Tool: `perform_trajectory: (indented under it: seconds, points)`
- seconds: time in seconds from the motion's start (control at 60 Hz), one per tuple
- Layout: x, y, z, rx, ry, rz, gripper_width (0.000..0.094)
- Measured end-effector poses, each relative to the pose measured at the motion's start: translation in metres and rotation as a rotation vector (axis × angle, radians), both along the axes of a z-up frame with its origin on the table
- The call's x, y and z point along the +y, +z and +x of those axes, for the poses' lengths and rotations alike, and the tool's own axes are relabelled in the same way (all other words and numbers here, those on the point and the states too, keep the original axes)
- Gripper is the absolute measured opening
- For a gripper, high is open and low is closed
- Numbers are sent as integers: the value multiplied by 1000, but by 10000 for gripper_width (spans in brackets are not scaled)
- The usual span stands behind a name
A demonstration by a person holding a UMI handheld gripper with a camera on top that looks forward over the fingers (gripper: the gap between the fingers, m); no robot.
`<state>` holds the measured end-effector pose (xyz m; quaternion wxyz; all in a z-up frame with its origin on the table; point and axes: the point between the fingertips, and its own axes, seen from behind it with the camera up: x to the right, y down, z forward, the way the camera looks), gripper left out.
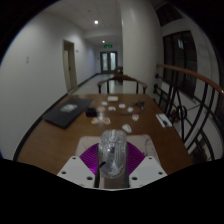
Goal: Arrange mouse
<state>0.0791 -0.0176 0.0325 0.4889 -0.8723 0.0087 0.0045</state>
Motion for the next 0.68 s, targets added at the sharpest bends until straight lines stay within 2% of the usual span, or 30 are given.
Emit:
perform_trajectory:
  seconds: [0.067,0.233,0.283,0.4,0.517,0.683]
  points:
    - [-3,-32,4,-3,2,-52,333]
    - [-15,-70,-6,-2,35,-126,340]
    - [-10,-69,0,8,38,-112,403]
    - [-13,-69,-2,34,71,-145,542]
    - [-30,-57,12,7,100,-147,867]
    - [-92,-29,29,37,166,-116,853]
